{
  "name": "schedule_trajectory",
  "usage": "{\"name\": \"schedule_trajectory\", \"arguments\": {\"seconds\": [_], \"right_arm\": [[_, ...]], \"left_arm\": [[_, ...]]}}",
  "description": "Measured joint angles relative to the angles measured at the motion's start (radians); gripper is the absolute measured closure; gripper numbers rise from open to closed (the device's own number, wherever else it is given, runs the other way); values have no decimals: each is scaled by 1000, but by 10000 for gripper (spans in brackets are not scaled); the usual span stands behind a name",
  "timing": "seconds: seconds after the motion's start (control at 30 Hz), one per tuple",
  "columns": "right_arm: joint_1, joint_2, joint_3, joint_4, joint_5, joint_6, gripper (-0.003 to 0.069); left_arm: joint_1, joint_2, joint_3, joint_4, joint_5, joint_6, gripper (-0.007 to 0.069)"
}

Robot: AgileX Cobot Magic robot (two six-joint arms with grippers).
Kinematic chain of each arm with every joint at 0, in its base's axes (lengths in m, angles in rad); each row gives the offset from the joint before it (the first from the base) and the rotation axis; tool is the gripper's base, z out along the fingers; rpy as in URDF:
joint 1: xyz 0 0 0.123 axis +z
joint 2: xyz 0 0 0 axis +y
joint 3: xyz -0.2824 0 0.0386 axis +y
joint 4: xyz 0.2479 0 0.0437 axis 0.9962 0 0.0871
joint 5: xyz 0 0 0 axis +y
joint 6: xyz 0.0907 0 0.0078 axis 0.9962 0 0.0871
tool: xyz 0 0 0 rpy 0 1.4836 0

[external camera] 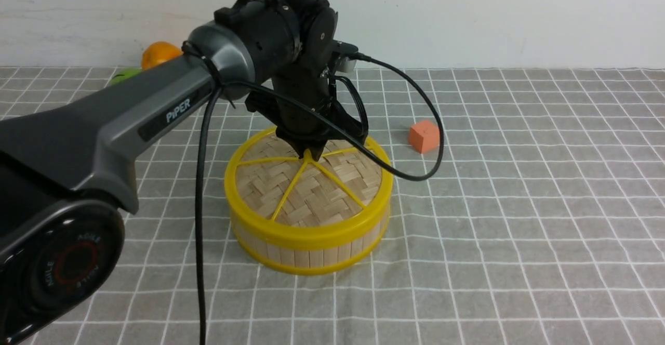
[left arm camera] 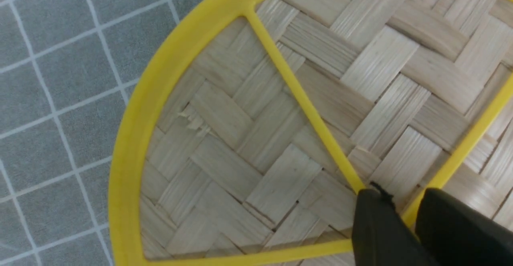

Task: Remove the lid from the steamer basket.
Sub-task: Use the left arm to lift the lid of the steamer, then use the left arm to place the steamer lid on the table

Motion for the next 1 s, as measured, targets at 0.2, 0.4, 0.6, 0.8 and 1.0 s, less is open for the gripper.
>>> {"name": "schedule_trajectory", "arguments": {"seconds": [0.2,0.4,0.6,0.8,1.0], "right_arm": [[0,0,0,0,0,0,417],[0,0,0,0,0,0,417],[0,0,0,0,0,0,417],[0,0,0,0,0,0,417],[0,0,0,0,0,0,417]], "left_arm": [[0,24,-74,-1,67,1,512],[2,22,-288,25,106,63,512],[15,-28,-347,40,106,91,512],[165,-168,-310,10,106,81,512],[288,-323,-66,15,107,78,512]]}}
